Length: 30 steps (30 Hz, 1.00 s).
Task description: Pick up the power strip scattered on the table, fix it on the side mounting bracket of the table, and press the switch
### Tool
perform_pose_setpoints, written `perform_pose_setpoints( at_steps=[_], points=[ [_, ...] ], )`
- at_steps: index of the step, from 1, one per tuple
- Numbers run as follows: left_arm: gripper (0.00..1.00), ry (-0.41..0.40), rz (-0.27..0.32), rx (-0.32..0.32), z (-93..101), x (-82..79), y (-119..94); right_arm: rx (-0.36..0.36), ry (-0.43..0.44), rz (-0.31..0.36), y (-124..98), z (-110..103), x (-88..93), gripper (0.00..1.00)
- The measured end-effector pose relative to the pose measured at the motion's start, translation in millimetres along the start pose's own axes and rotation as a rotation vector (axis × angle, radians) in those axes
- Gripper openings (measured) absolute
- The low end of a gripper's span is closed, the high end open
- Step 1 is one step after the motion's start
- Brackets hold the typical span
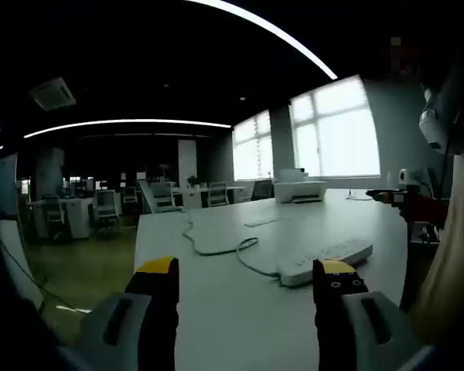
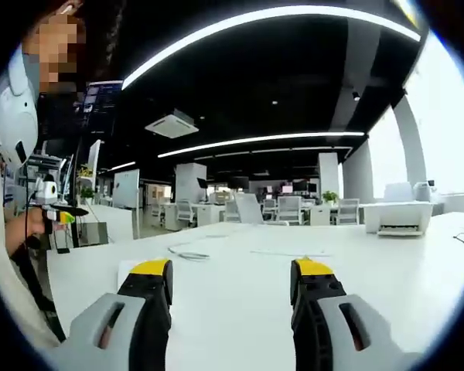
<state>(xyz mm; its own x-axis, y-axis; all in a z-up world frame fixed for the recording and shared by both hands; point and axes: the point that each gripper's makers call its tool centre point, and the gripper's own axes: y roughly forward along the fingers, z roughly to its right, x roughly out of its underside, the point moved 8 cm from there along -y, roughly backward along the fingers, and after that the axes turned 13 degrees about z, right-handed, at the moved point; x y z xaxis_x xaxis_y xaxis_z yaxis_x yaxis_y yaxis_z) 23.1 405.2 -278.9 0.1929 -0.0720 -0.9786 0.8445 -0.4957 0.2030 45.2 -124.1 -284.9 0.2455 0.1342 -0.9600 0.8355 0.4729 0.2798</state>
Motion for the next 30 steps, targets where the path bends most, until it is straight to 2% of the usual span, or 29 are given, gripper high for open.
perform_pose_setpoints(
  at_steps=[30],
  points=[
    [0.74, -0.016, -0.006, 0.022, 6.8, 3.5, 1.3, -0.042, -0.014, 0.006, -2.7, -7.6, -4.7, 0.58]
  ],
)
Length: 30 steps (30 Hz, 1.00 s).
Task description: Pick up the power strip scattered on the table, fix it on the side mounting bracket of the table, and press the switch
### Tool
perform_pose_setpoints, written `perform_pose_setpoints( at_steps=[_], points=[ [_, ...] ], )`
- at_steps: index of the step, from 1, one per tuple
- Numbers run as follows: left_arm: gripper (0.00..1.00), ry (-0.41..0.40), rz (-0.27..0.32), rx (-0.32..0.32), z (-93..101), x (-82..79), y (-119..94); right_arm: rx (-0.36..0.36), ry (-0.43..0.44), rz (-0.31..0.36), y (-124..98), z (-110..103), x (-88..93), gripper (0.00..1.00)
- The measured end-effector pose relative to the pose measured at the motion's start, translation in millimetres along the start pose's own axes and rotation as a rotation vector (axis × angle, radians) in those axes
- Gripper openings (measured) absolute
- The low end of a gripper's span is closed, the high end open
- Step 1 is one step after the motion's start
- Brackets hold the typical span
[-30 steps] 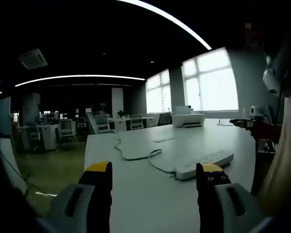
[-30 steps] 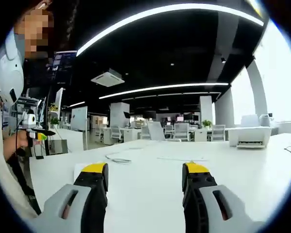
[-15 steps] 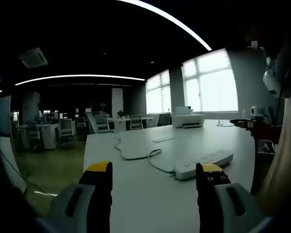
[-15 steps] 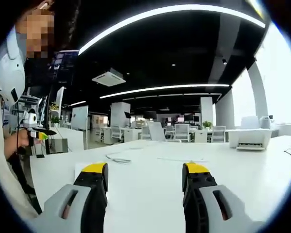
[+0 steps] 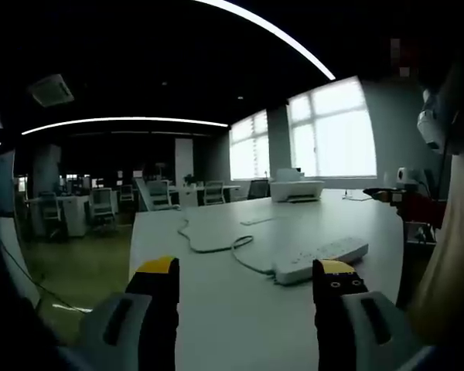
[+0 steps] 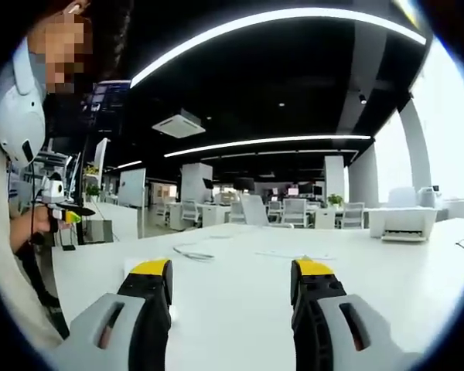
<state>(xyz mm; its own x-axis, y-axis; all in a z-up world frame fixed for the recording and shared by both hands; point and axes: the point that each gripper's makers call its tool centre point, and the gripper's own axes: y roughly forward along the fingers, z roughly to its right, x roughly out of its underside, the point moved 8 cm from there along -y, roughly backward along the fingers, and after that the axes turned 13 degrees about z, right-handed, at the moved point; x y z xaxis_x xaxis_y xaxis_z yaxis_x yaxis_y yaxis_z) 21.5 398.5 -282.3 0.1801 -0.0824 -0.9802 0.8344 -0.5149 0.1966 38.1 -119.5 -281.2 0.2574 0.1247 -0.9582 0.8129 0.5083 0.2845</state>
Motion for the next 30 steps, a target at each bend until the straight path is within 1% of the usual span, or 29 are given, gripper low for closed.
perform_pose_setpoints(
  at_steps=[4, 16, 25, 30],
  points=[
    [0.74, -0.003, -0.002, 0.003, 0.6, 0.4, -1, 0.003, -0.008, -0.001, 0, 0, -0.5, 0.58],
    [0.74, 0.008, -0.007, 0.013, 1.5, 0.8, -3, -0.015, -0.004, 0.008, 0, -2, -4.7, 0.58],
    [0.74, 0.001, -0.018, 0.031, 6.1, 4.1, -2, -0.061, 0.019, 0.021, 2, -8, -9.4, 0.59],
    [0.74, 0.010, -0.018, 0.030, 7.9, 3.2, -2, -0.076, 0.051, 0.045, 2, -10, -12.6, 0.59]
  ],
)
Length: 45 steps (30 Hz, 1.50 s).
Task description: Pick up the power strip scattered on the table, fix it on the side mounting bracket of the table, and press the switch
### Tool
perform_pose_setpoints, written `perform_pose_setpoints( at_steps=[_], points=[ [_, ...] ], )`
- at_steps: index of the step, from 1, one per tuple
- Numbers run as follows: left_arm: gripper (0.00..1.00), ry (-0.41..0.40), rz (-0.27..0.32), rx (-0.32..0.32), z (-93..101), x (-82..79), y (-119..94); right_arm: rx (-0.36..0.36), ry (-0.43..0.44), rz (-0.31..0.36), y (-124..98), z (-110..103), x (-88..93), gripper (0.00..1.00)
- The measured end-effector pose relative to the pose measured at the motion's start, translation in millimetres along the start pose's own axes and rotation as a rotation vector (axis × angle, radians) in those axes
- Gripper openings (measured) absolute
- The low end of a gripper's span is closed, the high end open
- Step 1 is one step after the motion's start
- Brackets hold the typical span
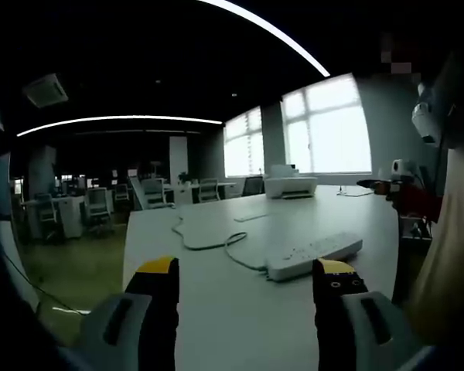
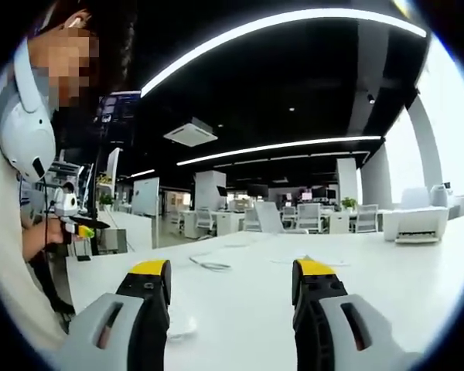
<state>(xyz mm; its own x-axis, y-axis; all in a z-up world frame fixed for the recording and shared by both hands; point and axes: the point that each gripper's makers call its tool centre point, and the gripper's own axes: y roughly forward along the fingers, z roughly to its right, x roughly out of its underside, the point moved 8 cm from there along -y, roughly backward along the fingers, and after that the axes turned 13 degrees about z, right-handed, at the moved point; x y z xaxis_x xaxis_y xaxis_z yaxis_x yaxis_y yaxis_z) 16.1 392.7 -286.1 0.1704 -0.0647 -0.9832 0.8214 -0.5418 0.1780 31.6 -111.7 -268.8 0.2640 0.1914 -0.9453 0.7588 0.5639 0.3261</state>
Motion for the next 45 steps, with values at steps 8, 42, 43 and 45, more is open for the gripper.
perform_pose_setpoints(
  at_steps=[8, 42, 43, 45],
  points=[
    [0.74, 0.002, -0.013, 0.008, 2.2, 1.5, 1, -0.031, 0.016, 0.000, 0, -4, -0.3, 0.60],
    [0.74, -0.023, -0.052, 0.054, 9.2, 10.3, 6, -0.207, 0.004, -0.098, 12, -31, 17.8, 0.64],
    [0.74, -0.024, -0.054, 0.055, 9.5, 10.6, 7, -0.210, 0.007, -0.100, 13, -31, 18.7, 0.64],
    [0.74, -0.023, -0.055, 0.055, 9.8, 10.7, 7, -0.214, 0.010, -0.102, 14, -33, 20.2, 0.64]
  ],
)
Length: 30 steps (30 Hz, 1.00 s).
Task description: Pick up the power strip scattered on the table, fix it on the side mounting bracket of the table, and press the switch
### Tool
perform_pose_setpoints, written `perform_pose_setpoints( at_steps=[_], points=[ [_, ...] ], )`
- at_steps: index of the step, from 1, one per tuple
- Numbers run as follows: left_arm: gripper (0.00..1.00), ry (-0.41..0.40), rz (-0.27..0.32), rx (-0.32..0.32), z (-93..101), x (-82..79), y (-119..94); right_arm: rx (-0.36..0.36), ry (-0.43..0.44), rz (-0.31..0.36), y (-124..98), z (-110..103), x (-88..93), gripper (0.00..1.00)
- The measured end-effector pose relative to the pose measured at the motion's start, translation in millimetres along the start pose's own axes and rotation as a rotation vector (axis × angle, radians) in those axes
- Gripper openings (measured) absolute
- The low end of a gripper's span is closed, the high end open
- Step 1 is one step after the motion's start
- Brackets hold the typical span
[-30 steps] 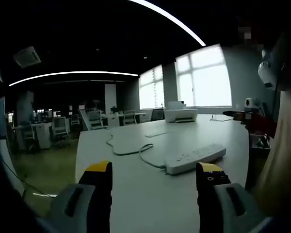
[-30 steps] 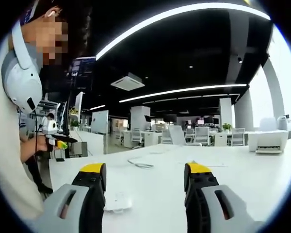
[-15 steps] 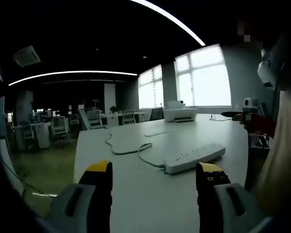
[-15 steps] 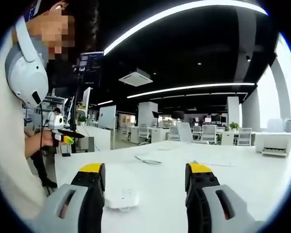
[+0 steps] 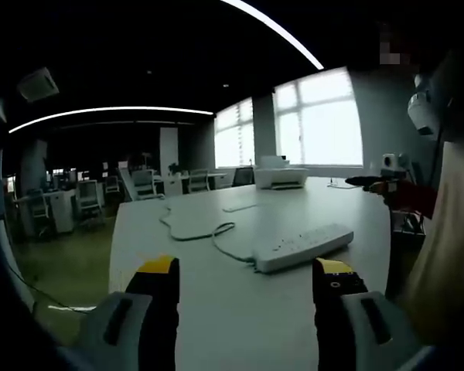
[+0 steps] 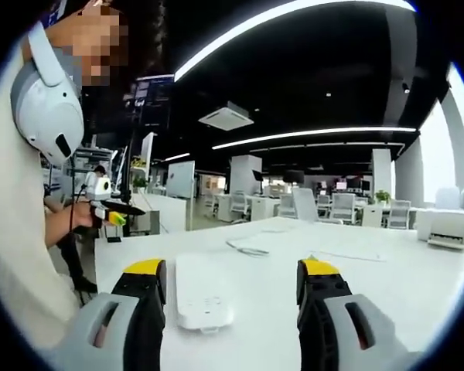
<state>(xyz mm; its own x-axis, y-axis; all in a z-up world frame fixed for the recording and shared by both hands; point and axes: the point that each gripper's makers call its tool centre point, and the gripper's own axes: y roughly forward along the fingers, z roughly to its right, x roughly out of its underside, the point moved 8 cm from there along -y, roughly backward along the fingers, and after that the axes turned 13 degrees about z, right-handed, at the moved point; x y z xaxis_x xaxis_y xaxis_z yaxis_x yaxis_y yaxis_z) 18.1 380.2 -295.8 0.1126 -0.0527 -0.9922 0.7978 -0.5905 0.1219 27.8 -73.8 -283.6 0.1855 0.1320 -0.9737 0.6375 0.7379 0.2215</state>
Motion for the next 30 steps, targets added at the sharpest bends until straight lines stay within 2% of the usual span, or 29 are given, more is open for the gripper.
perform_pose_setpoints(
  at_steps=[16, 30],
  points=[
    [0.74, -0.001, -0.004, 0.002, 1.6, 0.9, 0, -0.043, 0.010, -0.032, 8, -8, 10.7, 0.65],
    [0.74, -0.013, -0.020, 0.011, 1.9, 4.6, 0, -0.091, 0.010, -0.106, 20, -18, 28.7, 0.67]
  ],
)
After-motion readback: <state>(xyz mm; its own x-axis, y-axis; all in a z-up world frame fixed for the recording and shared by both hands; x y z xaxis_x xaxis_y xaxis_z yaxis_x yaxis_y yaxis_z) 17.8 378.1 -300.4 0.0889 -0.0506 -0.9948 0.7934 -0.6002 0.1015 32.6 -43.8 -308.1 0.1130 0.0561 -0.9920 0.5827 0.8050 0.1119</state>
